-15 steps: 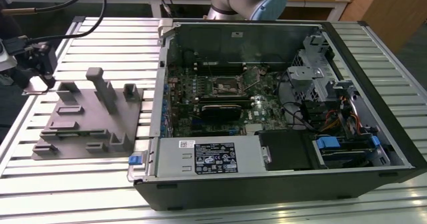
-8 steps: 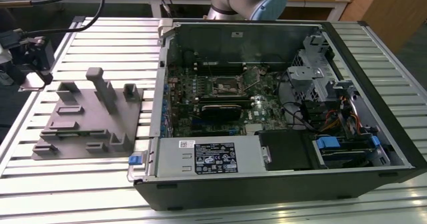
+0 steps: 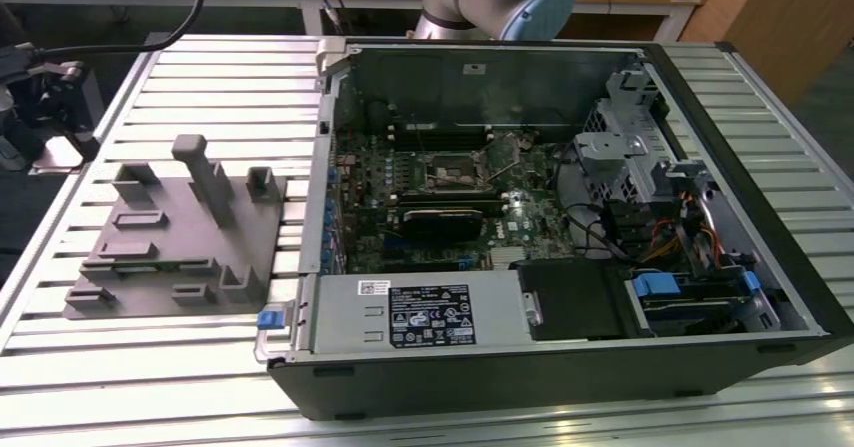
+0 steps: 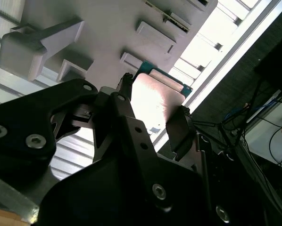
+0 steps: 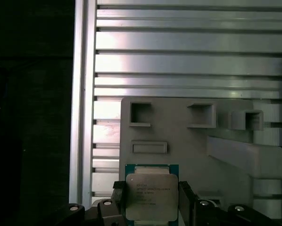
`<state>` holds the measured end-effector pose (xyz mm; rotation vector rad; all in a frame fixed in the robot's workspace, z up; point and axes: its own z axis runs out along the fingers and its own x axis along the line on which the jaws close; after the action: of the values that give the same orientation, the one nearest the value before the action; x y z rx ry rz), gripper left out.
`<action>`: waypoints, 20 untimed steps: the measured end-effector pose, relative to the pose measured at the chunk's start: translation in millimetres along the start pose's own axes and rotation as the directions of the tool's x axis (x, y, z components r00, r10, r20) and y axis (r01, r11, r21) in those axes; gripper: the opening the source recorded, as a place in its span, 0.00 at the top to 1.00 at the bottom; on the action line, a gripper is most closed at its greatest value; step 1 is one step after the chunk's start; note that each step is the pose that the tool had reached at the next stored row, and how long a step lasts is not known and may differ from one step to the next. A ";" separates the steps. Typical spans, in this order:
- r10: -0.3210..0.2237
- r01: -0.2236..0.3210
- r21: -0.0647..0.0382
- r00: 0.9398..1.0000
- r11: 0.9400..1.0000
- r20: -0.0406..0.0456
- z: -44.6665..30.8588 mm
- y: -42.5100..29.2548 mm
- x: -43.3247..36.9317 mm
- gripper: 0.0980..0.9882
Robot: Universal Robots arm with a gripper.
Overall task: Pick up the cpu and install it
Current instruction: 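Pick up the cpu and move it towards the insertion slot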
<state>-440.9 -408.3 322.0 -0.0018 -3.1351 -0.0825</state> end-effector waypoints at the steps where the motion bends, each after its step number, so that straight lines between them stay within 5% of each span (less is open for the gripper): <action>1: 0.000 0.000 0.000 1.000 1.000 0.000 -1.0 0.1 0.0 0.51; 20: 0.000 0.000 0.000 1.000 1.000 0.000 -21.4 1.2 0.1 0.51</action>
<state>-440.9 -408.2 343.4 -0.0018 -3.1351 -0.0830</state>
